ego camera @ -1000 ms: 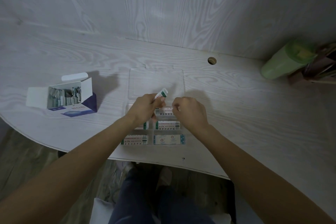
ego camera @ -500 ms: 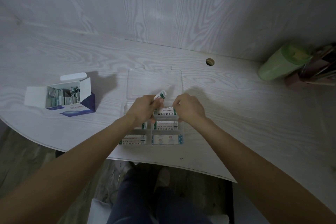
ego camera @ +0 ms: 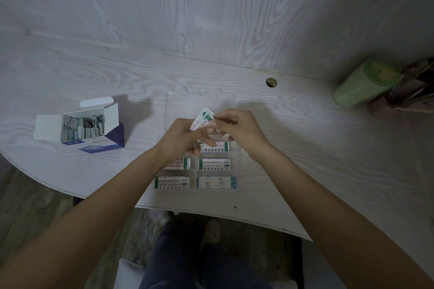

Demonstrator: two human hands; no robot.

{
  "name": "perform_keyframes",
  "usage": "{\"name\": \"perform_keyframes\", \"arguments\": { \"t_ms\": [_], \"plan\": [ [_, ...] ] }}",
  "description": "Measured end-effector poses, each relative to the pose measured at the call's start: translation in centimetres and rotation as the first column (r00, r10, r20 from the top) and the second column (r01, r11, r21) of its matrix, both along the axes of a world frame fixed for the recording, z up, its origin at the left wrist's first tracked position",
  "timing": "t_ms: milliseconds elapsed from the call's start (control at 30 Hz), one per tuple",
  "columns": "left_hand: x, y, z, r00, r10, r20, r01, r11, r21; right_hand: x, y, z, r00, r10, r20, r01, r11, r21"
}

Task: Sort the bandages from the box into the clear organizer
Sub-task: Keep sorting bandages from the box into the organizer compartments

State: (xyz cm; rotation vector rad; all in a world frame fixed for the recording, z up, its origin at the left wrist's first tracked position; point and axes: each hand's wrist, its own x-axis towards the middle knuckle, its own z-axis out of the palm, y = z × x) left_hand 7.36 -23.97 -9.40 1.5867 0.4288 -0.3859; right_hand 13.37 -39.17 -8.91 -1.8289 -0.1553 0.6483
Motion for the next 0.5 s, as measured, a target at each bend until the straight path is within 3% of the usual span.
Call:
{"name": "perform_keyframes", "arguments": {
  "t_ms": [133,233,500],
  "plan": [
    [0.0,0.0,1.6,0.993,-0.107,-0.046,0.100,0.988,-0.121,0.3,0.0,-0.2,0.998,-0.054,-0.025,0.057,0.994,0.099],
    [0.1,0.1,2.0,0.990,-0.102,-0.096,0.080,0.973,-0.217,0.2,-0.2,-0.4,0.995,-0.084,-0.043,0.089,0.988,0.127],
    [0.0,0.3,1.2,0.999,0.011,-0.051,-0.018,0.990,-0.142,-0.3,-0.6,-0.5,0.993,-0.096,-0.067,0.103,0.989,0.105]
  ]
}}
